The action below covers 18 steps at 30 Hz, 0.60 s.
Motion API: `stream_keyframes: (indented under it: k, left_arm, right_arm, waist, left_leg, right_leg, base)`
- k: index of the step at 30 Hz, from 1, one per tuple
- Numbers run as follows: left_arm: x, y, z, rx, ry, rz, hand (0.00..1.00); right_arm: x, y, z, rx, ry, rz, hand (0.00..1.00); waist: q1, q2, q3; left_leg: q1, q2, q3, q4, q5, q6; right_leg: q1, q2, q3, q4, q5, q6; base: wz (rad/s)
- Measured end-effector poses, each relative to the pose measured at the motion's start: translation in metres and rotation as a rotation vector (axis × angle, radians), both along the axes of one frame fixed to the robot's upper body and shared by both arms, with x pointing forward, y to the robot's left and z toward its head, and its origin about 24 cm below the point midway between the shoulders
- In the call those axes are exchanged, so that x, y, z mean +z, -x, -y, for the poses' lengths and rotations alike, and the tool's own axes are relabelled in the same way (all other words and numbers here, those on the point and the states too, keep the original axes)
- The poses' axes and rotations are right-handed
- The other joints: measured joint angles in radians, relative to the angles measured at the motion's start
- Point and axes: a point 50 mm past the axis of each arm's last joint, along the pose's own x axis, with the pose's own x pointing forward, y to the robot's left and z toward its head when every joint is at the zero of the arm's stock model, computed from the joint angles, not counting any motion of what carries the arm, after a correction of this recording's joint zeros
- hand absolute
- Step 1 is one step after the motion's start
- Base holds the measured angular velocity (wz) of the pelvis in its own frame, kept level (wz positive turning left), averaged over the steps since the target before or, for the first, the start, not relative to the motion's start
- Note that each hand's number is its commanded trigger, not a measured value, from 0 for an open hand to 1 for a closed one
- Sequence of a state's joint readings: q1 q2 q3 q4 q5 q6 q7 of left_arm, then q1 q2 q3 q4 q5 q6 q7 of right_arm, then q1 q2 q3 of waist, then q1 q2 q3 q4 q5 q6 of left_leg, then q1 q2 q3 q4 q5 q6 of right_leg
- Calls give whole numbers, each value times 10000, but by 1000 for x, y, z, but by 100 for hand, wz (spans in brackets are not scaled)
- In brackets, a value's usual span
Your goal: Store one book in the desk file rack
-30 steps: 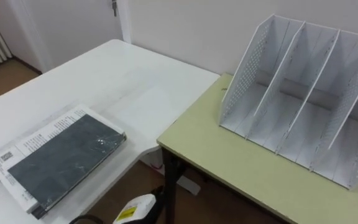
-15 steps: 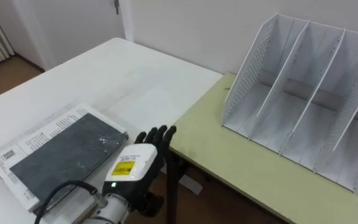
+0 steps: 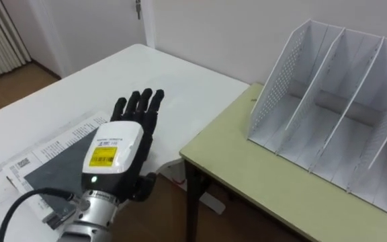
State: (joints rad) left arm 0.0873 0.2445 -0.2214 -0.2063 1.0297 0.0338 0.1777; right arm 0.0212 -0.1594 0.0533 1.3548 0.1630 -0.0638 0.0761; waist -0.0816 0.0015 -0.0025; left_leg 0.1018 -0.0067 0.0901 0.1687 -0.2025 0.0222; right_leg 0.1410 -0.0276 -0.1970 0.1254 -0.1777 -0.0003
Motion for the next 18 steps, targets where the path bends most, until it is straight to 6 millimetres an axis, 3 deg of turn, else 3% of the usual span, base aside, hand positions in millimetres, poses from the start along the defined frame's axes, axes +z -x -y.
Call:
stream_keyframes:
  k: [5,12,18]
  left_arm:
    - [-7,6,-2,127,-5,-211,0]
    - [-11,9,-5,252,-5,-389,0]
    - [-28,15,-14,662,-113,-1151,0]
  right_arm:
    - [0,0,1,3,24,15,0]
    - [0,-2,1,10,76,60,0]
    - [1,-1,2,-11,31,-16,0]
  waist:
    - [46,42,-17]
    - [76,61,18]
    - [217,61,23]
  left_leg:
    - [-23,-4,-118,8,1,-1]
    - [-26,-12,-128,3,0,-2]
    - [-13,-10,-138,33,0,-2]
  right_leg:
    - [25,1,-87,0,0,-1]
    - [131,-4,-112,25,0,0]
    - [134,-16,-162,79,0,0]
  base:
    - [6]
    - [0]
    - [0]
